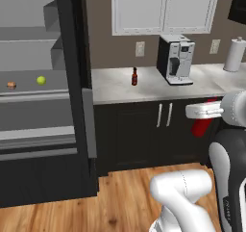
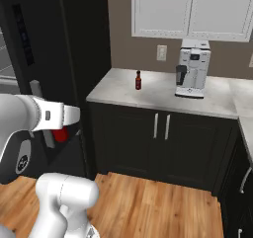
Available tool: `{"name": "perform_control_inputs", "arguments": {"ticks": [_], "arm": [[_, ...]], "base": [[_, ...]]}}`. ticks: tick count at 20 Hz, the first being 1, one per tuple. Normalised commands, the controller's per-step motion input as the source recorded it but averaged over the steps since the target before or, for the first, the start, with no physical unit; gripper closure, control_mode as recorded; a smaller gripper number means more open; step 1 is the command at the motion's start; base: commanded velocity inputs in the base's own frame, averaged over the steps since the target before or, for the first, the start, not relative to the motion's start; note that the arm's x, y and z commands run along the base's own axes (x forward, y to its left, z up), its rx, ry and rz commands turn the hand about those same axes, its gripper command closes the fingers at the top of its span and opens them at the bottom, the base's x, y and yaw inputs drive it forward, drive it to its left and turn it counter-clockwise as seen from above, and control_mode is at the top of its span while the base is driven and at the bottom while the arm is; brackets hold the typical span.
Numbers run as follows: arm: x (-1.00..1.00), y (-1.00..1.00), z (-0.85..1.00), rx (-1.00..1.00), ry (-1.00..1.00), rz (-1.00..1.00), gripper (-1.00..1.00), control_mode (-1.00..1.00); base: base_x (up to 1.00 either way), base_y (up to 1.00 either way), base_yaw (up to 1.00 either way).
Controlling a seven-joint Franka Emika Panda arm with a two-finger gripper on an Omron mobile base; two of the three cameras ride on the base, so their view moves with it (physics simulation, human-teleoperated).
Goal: Place the ketchup and condiment bottle from the counter to the top shelf of the fridge. If the existing items in the fridge are on the top shelf, move them to other shelves.
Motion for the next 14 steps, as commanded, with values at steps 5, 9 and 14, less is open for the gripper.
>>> {"name": "perform_control_inputs", "arguments": {"ticks": [5, 9, 14], "arm": [[0.0, 0.0, 0.0, 0.0, 0.0, 0.0, 1.0, 1.0], [0.0, 0.0, 0.0, 0.0, 0.0, 0.0, 1.0, 1.0], [0.0, 0.0, 0.0, 0.0, 0.0, 0.0, 1.0, 1.0]], "base": [[-0.43, 1.0, 0.2], [-0.01, 1.0, 0.11], [0.2, 1.0, 0.03]]}}
